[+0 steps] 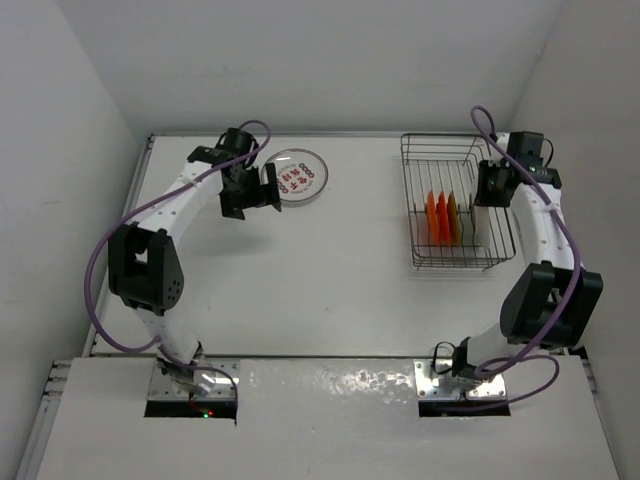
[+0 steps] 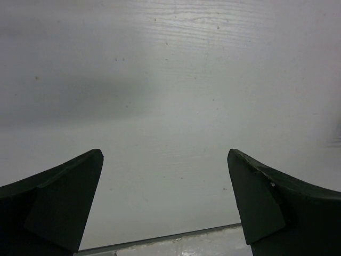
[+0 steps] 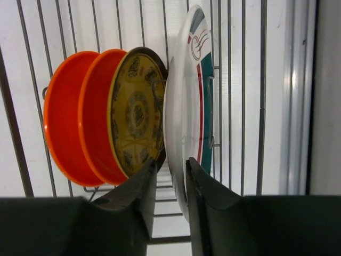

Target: Unload the plates from the dish rack

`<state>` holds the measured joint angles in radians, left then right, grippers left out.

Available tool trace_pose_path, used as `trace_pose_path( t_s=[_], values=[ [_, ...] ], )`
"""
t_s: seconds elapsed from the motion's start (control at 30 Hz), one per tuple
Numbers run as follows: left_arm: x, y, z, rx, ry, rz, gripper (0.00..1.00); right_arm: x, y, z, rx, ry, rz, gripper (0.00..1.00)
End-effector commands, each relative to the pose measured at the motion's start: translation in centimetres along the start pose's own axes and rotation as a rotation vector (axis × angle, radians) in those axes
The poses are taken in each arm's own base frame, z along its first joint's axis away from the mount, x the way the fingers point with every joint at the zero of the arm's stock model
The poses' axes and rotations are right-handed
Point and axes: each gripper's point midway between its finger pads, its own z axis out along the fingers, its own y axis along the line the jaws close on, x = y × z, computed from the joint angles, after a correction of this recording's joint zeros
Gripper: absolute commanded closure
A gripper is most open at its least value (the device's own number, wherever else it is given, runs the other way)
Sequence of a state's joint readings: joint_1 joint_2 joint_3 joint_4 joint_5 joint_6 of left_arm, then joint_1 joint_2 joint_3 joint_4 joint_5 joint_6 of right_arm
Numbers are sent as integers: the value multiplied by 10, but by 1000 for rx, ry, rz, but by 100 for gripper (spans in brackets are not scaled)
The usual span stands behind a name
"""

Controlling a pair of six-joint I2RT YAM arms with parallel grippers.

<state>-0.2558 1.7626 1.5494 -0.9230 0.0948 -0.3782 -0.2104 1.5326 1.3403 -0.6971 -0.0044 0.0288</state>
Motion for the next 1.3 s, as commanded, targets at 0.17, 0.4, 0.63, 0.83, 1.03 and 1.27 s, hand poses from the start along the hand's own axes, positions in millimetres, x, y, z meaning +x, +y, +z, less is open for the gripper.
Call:
trace_pose_path(
  t_s=[0.17, 0.4, 0.63, 0.83, 1.03, 1.27],
  values=[
    [-21, 0, -16, 0, -50, 33, 0, -9, -7, 15, -157, -117, 109, 91],
    [-39, -10, -25, 30, -75, 18, 0, -20, -9, 1, -160, -153, 74, 100],
    [-48, -12, -31, 24, -104, 3, 0, -61, -3, -38, -213, -260, -8, 100],
    [-60, -24, -41, 70, -149, -36, 0, -103, 14, -85, -308, -392, -73, 100],
    [-91, -100, -84, 487, -276, -153, 0, -111, 117, -127, -449, -498, -487, 100],
    [-124, -144, -138, 758, -332, -325, 0, -94, 203, -146, -258, -543, -992, 100]
  ],
)
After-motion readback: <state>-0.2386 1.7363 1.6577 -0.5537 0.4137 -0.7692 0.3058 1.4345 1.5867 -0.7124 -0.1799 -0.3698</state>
